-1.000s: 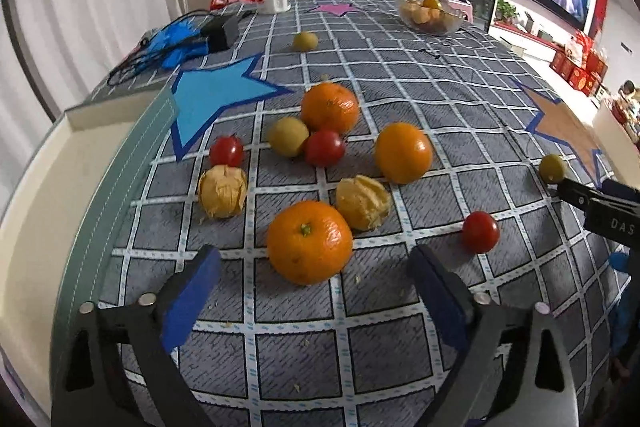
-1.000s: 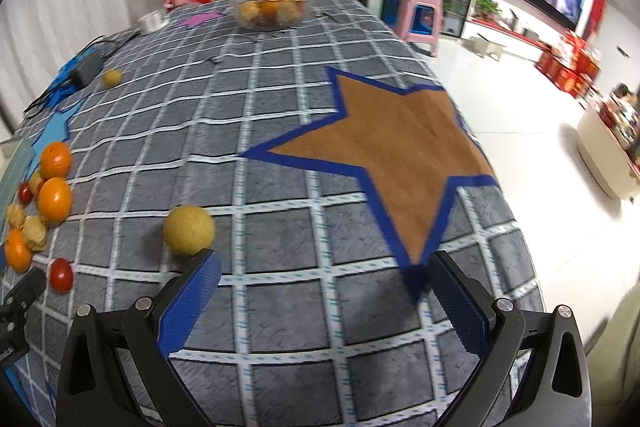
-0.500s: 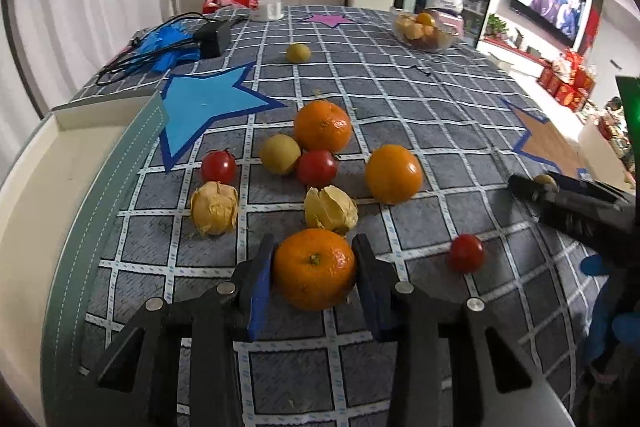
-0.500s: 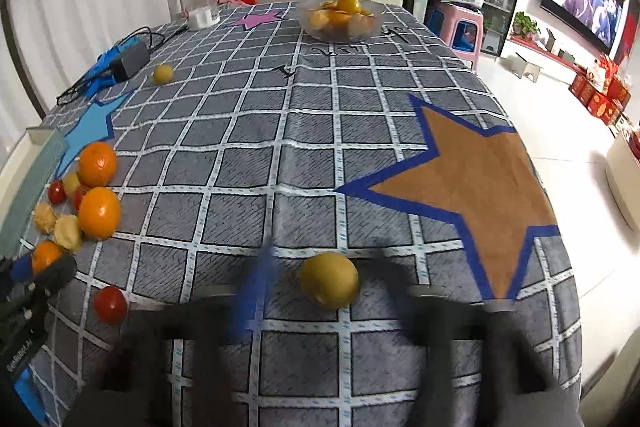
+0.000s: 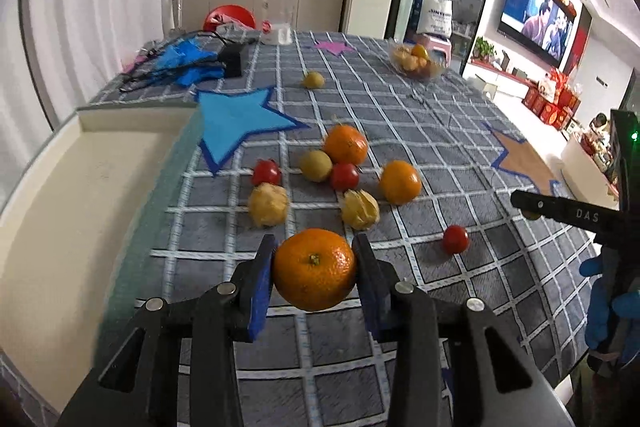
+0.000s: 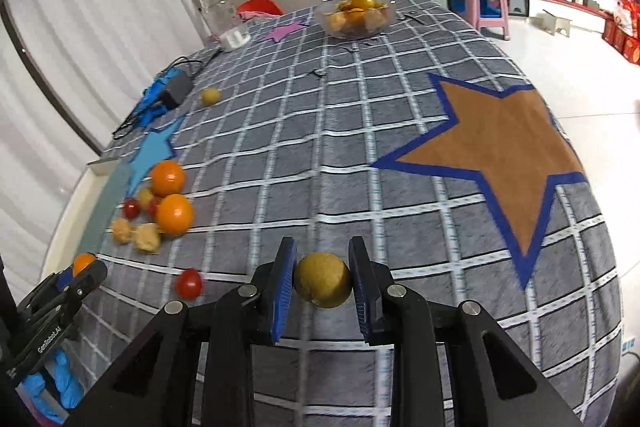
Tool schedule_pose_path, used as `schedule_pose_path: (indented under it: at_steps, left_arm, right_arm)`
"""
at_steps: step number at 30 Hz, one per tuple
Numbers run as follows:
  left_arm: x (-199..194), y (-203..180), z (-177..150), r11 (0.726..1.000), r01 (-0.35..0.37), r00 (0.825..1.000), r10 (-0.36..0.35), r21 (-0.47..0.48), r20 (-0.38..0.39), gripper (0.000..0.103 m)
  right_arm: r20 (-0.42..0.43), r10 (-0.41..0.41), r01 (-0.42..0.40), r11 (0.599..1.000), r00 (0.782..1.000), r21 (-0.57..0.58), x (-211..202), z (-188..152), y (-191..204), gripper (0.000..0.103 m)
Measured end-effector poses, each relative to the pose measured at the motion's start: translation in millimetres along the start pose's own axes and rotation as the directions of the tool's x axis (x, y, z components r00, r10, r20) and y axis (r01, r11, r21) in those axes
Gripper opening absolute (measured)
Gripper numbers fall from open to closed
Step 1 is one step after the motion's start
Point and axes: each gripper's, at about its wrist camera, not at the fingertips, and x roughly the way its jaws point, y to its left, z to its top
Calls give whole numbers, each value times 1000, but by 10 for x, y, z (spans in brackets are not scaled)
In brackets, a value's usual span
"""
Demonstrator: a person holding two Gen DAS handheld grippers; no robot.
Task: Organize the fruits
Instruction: 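Carry both fruits over the white tray and open both tools to drop them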
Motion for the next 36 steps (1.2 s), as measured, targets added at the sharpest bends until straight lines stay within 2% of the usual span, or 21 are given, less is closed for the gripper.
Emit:
schedule_pose_path:
  at_steps: [9,18,21,28,36]
  left_arm:
    - [-355,509,91,995,-84,994,87,-52,69,41]
    - [-516,1161,48,972,-200,974,212,-126,85,41]
    - [-512,1357,10,960,-238,965,252,-147,79,41]
    - [-463,1702,-84,945,-262,960,275,-196,46,41]
    - [-407,1875,-137,937,-281,956,293,-208,27,41]
  right_arm:
    - [-37,81,-84,993,996,-81,52,99,659,29]
    - [-91,153,-170,957,984,-235,278,215,1698,29]
    - [-128,189,-217,939,974,-267,396,204,2053,29]
    - [-197,208,-267,898,958,-351,666,120,2767,29]
    - [-245,205,-292,866,948,-405,882,54,3167,29]
